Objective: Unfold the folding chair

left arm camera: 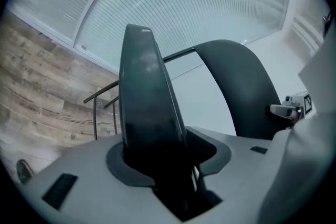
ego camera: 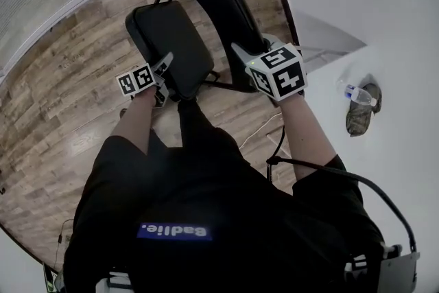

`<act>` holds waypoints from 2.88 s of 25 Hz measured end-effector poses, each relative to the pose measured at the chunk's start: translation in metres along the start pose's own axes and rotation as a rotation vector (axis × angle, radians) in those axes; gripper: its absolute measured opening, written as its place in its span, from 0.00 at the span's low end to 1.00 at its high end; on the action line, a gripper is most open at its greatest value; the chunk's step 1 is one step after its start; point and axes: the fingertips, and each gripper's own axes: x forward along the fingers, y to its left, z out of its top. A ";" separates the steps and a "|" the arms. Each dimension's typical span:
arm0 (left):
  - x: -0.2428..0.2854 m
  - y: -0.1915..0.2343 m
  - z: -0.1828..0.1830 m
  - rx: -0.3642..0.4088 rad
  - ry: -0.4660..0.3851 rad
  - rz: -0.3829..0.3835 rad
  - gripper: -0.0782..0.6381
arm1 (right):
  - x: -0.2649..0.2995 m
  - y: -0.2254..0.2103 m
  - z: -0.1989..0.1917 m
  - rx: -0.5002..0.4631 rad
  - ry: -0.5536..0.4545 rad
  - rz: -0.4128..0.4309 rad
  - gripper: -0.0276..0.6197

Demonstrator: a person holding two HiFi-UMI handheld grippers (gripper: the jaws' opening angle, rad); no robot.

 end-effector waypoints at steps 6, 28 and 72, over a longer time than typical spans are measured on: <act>-0.027 0.062 -0.010 -0.042 -0.031 -0.010 0.38 | 0.018 0.010 -0.010 0.018 -0.003 0.019 0.19; -0.070 0.277 -0.046 -0.162 -0.020 -0.113 0.48 | 0.101 0.024 -0.043 0.107 -0.034 0.148 0.19; -0.187 0.180 -0.041 -0.001 -0.011 0.059 0.70 | 0.150 0.024 -0.068 0.220 -0.065 0.150 0.22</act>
